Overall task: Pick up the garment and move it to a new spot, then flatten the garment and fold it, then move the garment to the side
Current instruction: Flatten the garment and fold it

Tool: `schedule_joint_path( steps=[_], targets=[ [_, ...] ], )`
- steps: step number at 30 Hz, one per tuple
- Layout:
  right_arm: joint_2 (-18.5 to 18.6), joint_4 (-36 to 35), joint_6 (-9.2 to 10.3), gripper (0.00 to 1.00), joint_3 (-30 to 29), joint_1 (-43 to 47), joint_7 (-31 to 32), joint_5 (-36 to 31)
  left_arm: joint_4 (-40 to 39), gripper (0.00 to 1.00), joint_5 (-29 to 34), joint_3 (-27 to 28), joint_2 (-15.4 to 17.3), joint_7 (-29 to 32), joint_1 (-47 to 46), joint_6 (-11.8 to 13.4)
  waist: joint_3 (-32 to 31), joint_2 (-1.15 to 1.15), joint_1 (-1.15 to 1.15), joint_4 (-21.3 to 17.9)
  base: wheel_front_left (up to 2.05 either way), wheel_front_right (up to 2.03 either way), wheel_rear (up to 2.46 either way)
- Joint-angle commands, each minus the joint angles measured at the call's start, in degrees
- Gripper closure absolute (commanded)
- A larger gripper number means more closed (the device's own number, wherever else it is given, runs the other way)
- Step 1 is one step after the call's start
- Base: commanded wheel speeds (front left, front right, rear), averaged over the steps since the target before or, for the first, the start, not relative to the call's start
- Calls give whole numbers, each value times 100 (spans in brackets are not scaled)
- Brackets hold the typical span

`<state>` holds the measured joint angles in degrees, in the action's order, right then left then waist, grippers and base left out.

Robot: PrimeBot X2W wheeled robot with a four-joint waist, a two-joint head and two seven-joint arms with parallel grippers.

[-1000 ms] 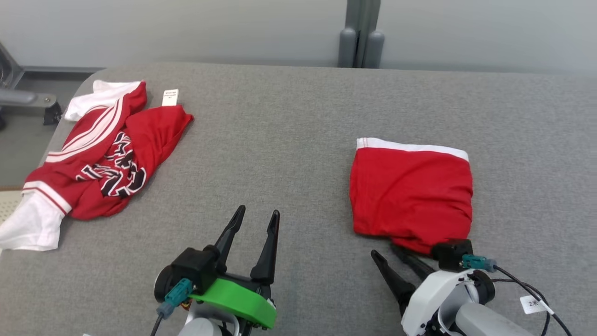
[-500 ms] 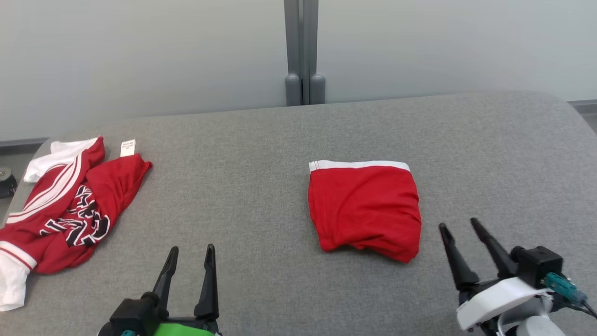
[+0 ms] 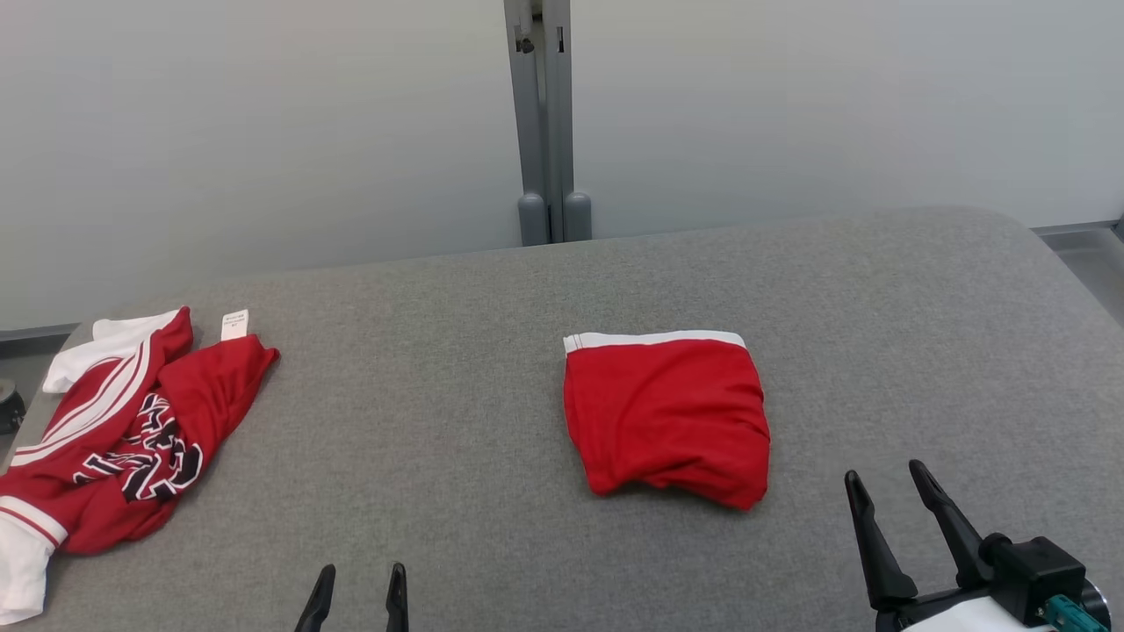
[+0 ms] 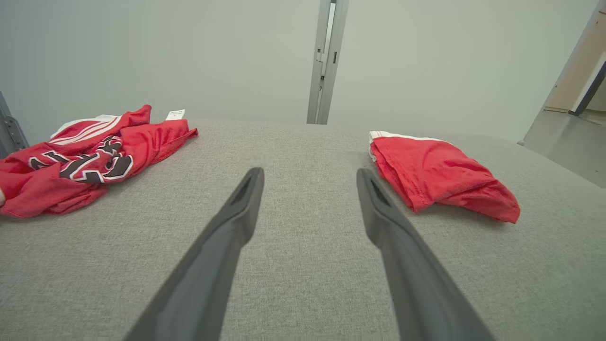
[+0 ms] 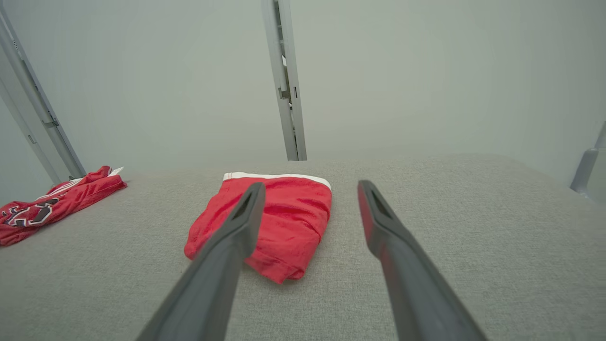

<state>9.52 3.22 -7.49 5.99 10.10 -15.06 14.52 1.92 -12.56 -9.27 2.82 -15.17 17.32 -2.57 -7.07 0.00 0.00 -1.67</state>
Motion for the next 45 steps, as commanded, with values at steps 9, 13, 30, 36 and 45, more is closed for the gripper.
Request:
schedule_joint_path(
  steps=[9, 13, 30, 36, 45],
  targets=[
    [-64, 128, 0, 0, -8, -88, -15, -36, -81, 0, 126, -84, 16, 5, -134, 61, 42, 0, 0, 105, 0, 0, 0],
    [-95, 191, 0, 0, 23, -102, -15, -62, -148, 0, 186, -73, 16, 5, -253, 104, 82, 0, 0, 126, 0, 0, 0],
    [-88, 397, 0, 0, 122, -106, -16, -128, -101, 0, 254, -194, 16, 5, -441, 162, 60, 0, 0, 133, 0, 0, 0],
    [-89, 424, 0, 0, 120, -102, -16, -124, -72, 0, 184, -242, 16, 5, -483, 174, 70, 0, 0, 141, 0, 0, 0],
    [-116, 431, 0, 0, 107, -122, -16, -137, -36, 0, 187, -258, 16, 5, -435, 195, 118, 0, 0, 129, 0, 0, 0]
  ],
)
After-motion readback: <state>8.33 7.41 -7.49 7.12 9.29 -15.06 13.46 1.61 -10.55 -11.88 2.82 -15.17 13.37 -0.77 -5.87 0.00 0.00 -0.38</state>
